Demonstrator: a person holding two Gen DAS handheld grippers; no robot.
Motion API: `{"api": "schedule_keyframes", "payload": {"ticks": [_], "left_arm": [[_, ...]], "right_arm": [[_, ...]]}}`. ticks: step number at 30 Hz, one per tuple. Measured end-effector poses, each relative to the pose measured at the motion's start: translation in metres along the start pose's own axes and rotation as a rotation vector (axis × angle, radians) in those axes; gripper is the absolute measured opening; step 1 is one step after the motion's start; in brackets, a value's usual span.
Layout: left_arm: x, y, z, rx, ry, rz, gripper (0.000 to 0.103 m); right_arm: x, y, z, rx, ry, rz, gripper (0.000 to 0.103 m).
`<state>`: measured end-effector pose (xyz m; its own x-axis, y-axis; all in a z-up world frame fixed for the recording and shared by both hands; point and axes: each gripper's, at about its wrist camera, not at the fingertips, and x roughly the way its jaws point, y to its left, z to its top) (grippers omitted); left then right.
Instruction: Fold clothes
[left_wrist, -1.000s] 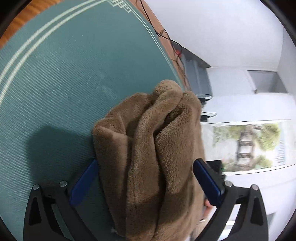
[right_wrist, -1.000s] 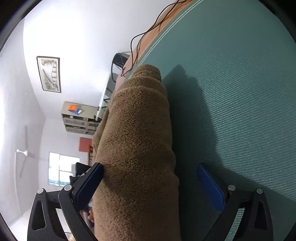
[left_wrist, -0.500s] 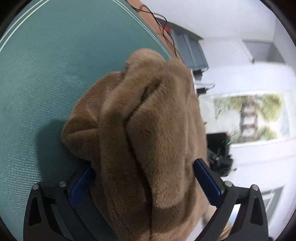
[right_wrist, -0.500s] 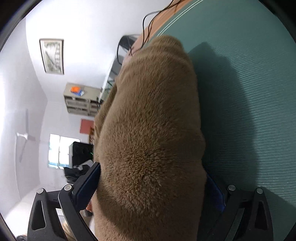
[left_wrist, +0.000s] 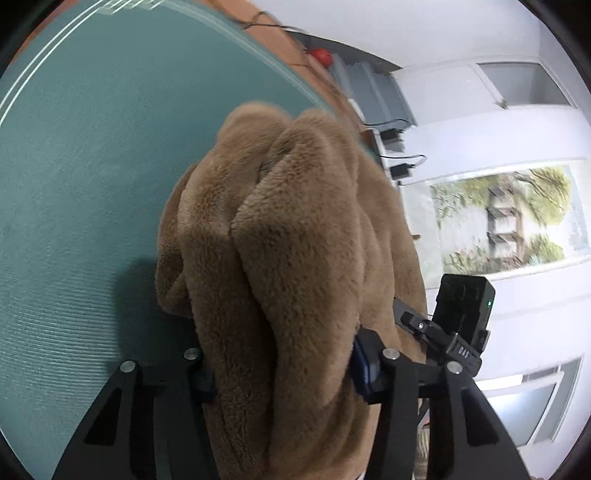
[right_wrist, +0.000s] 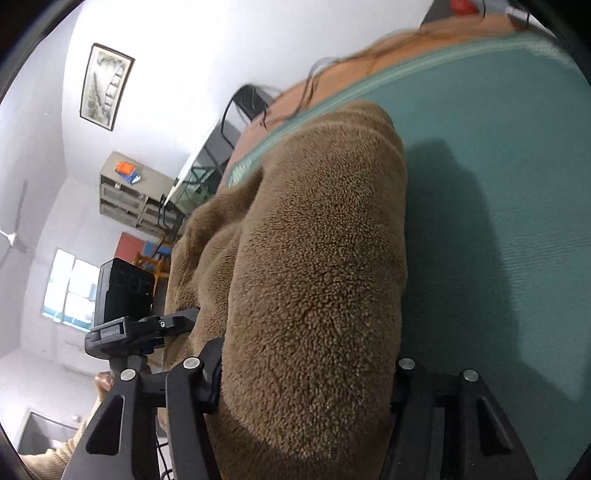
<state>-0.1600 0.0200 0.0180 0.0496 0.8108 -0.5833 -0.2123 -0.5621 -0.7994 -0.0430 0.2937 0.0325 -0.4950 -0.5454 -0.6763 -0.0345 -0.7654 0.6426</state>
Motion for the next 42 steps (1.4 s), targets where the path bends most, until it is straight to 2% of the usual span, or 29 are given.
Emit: {"api": "schedule_keyframes", "payload": {"ticks": [4,10,17,22,24,29,33,35,38,40,42], "left_arm": [[0.008,-0.043,-0.009,0.083,0.017,-0.045,0.056],[0.052,-0.122,-0.036,0.203,0.087,-0.11,0.056],[0.162,-0.22,-0.074,0.272,0.21,-0.161,0.056],[0.222,-0.264,-0.092,0.312,0.273,-0.157,0.056],[0.246,-0.279,-0.095,0.324,0.29,-0.144,0.056],[0.311,-0.296,-0.105,0.326,0.316,-0.054,0.056],[0.335,-0.292,-0.109,0.313,0.307,0.003,0.056],[0.342,-0.294,-0.111,0.323,0.297,0.035,0.058],[0.346,-0.302,-0.114,0.343,0.286,0.085,0.067],[0.347,-0.306,-0.116,0.336,0.276,0.108,0.072],[0.344,-0.309,-0.118,0.343,0.262,0.124,0.074]], "right_arm": [[-0.056,0.006,-0.016,-0.006,-0.12,-0.042,0.06],[-0.157,-0.022,-0.055,0.043,-0.265,-0.114,0.06],[-0.262,-0.073,-0.108,0.168,-0.375,-0.214,0.06],[-0.329,-0.123,-0.122,0.24,-0.442,-0.275,0.06],[-0.359,-0.155,-0.133,0.251,-0.455,-0.292,0.06],[-0.379,-0.226,-0.142,0.308,-0.442,-0.289,0.06],[-0.37,-0.273,-0.15,0.334,-0.381,-0.278,0.06],[-0.371,-0.278,-0.158,0.32,-0.372,-0.268,0.061],[-0.364,-0.277,-0.148,0.306,-0.359,-0.256,0.068],[-0.356,-0.272,-0.139,0.298,-0.349,-0.288,0.077],[-0.36,-0.269,-0.138,0.272,-0.347,-0.321,0.077]]}}
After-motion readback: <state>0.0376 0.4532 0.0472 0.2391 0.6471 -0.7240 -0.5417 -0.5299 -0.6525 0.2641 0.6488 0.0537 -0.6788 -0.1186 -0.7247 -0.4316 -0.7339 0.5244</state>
